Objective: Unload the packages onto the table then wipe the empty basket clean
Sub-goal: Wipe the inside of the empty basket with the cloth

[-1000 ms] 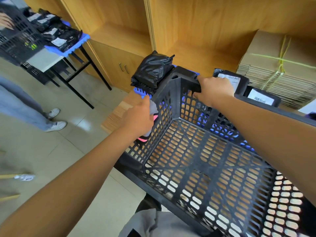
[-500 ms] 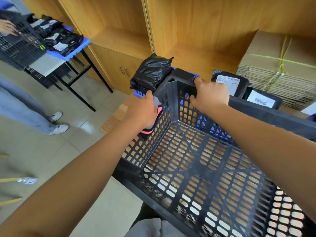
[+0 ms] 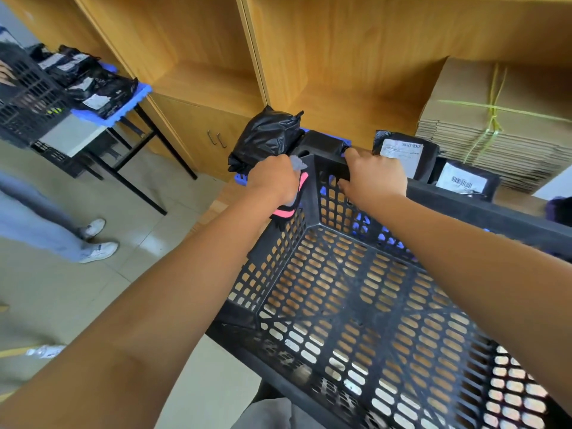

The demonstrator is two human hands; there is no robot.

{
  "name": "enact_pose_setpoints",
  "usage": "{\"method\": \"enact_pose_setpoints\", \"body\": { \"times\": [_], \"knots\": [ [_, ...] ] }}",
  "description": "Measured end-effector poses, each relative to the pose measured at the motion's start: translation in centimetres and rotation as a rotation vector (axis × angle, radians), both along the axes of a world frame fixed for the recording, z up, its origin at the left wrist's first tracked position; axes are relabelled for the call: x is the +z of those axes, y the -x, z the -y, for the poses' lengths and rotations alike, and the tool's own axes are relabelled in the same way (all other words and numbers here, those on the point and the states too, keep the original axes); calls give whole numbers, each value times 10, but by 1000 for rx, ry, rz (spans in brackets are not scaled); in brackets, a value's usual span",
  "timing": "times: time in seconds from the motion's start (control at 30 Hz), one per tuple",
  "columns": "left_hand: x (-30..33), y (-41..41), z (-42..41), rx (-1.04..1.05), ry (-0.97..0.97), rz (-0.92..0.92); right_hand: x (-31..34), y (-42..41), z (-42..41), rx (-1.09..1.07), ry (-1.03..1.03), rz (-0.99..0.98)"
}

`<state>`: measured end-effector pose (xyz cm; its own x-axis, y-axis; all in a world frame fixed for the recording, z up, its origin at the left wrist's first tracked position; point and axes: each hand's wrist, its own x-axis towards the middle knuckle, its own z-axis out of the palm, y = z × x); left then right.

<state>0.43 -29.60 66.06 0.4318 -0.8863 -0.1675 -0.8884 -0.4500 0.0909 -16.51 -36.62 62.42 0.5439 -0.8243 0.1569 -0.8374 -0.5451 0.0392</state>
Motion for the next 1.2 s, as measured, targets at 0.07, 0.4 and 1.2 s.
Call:
{"method": "enact_pose_setpoints", "body": {
  "times": [0.07, 0.4, 1.2],
  "knots": [
    [2, -2, -3, 3, -7, -76, 1, 0, -1, 1, -10, 1],
    [0, -14, -82, -4, 39, -175, 2, -1, -3, -22, -36, 11],
    [9, -11, -172, 117, -23, -244, 7, -2, -2, -23, -43, 41]
  ]
}}
